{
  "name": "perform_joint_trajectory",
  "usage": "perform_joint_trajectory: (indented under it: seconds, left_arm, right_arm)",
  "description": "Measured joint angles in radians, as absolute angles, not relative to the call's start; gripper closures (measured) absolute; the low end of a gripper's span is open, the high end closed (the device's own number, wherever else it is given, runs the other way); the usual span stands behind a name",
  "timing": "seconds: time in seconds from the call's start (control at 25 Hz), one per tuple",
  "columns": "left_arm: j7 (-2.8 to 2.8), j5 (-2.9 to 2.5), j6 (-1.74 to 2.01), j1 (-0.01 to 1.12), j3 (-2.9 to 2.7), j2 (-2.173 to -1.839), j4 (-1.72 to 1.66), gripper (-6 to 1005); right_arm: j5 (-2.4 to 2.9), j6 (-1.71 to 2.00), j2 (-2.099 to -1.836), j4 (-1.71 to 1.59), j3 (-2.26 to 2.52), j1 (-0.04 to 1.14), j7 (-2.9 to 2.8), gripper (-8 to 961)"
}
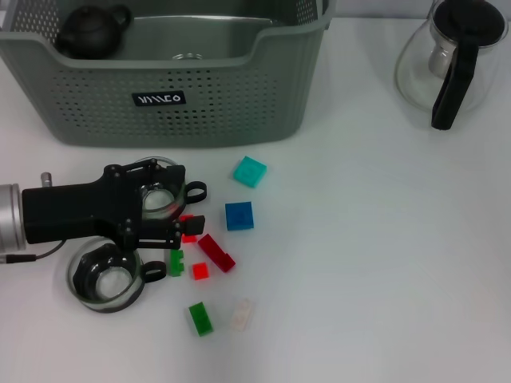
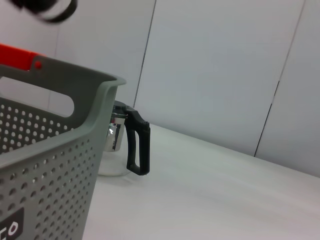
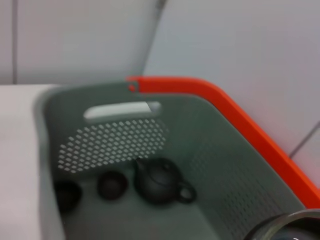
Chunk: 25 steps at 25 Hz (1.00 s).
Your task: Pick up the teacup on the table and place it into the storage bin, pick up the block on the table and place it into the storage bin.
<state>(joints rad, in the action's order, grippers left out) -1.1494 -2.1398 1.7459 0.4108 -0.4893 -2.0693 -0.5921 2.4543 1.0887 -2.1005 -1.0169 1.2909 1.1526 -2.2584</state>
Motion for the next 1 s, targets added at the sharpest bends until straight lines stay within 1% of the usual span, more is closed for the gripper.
perform_joint_trajectory:
  seconds: [0.24, 0.56, 1.0]
  left_arm:
    - [-1.149, -2.140, 1.744, 0.412, -0.489, -2.069, -0.592, 94]
    - [-1.149, -2.140, 1.725, 0.414, -0.481, -2.070, -0.592, 94]
    - [-1.150, -2.140, 1.722, 0.415, -0.480, -2.072, -0.592, 95]
  right_arm:
    - [2.397, 0.963, -2.098, -0.842, 1.286, 1.153, -2.177, 871]
    - [2.352, 0.915, -2.100, -0.773, 1.287, 1.148, -2.143, 867]
    - [2.344, 0.903, -2.099, -0.735, 1.293, 1.137, -2.135, 837]
